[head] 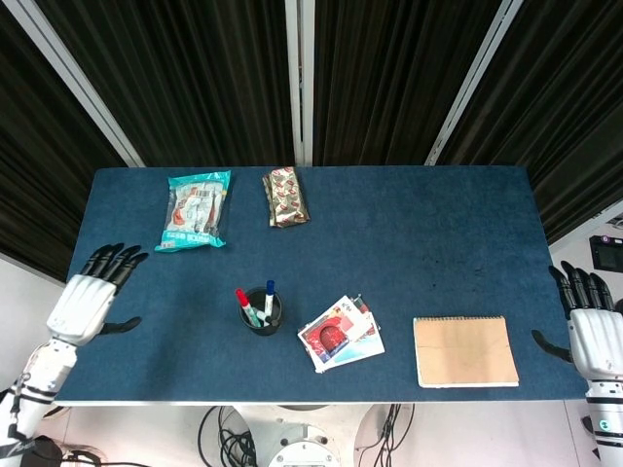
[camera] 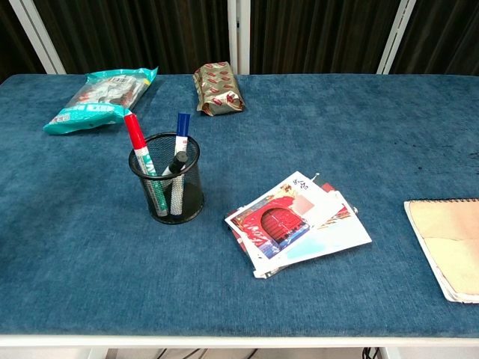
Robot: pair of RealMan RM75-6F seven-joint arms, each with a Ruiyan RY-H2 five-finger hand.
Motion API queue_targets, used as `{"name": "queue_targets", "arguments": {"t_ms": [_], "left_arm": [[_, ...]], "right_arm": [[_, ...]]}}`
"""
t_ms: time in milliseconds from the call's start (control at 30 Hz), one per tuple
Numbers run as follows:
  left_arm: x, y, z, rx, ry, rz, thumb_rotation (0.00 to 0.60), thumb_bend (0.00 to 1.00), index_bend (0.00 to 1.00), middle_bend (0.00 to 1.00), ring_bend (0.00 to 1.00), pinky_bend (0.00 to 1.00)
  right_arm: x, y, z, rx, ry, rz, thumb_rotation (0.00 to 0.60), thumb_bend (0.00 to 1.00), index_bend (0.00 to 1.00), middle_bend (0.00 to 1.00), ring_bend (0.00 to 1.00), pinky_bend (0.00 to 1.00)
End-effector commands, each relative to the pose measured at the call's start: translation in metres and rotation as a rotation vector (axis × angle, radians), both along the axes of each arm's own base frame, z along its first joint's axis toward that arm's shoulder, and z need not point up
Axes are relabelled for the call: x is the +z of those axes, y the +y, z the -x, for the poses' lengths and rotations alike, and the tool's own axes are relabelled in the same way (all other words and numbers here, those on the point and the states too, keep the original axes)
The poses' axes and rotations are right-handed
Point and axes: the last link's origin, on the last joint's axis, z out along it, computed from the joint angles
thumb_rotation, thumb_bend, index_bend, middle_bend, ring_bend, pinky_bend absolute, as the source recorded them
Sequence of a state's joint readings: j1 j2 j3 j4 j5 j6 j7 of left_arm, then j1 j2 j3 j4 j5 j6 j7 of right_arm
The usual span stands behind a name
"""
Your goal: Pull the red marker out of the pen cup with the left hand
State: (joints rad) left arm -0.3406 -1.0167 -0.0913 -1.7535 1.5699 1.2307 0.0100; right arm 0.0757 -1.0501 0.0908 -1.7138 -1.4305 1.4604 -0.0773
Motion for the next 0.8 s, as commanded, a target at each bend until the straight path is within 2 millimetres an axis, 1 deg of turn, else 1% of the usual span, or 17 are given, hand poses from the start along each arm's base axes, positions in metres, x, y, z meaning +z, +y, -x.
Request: {"name": "queue_targets", "arguments": {"t_ms": [33,167,367,533,667,800], "left_arm": [[-0.012,0.022,-0.036,-0.099,-0.03,0.089,0.6,0.14,0.13,0.1,0.0,0.12],[-0.025,0.04,-0.054,-0.107,-0.024,0.18,0.6,0.17,0.17,0.1,0.0,0.12],[-0.053,0.056,-0.068,-0.072,0.002,0.298,0.6,0.21,0.21,0.1,0.0,0.12],[-0.07,0.065,-0.074,-0.058,-0.015,0.331,0.6,0.22,0.23,0.11,0.0,0.12],[-0.077,0.07,-0.077,-0.06,-0.021,0.337,0.6,0.23,0.24,0.13,0.0,0.12],[-0.083,0.072,-0.079,-0.056,-0.021,0.354,0.6,0.24,0.29,0.14,0.0,0.12]], "right_arm": [[0.001,0.0,0.001,-0.003,0.002,0.0,0.6,0.12,0.0,0.0,0.0,0.0],[0.002,0.0,0.0,-0.005,0.001,0.0,0.6,0.12,0.0,0.0,0.0,0.0],[0.007,-0.001,0.001,-0.014,-0.007,0.015,0.6,0.12,0.0,0.0,0.0,0.0],[0.01,-0.001,0.002,-0.021,-0.01,0.021,0.6,0.12,0.0,0.0,0.0,0.0],[0.01,0.0,0.005,-0.031,-0.01,0.016,0.6,0.12,0.0,0.0,0.0,0.0],[0.01,-0.001,0.006,-0.039,-0.014,0.016,0.6,0.12,0.0,0.0,0.0,0.0]]}}
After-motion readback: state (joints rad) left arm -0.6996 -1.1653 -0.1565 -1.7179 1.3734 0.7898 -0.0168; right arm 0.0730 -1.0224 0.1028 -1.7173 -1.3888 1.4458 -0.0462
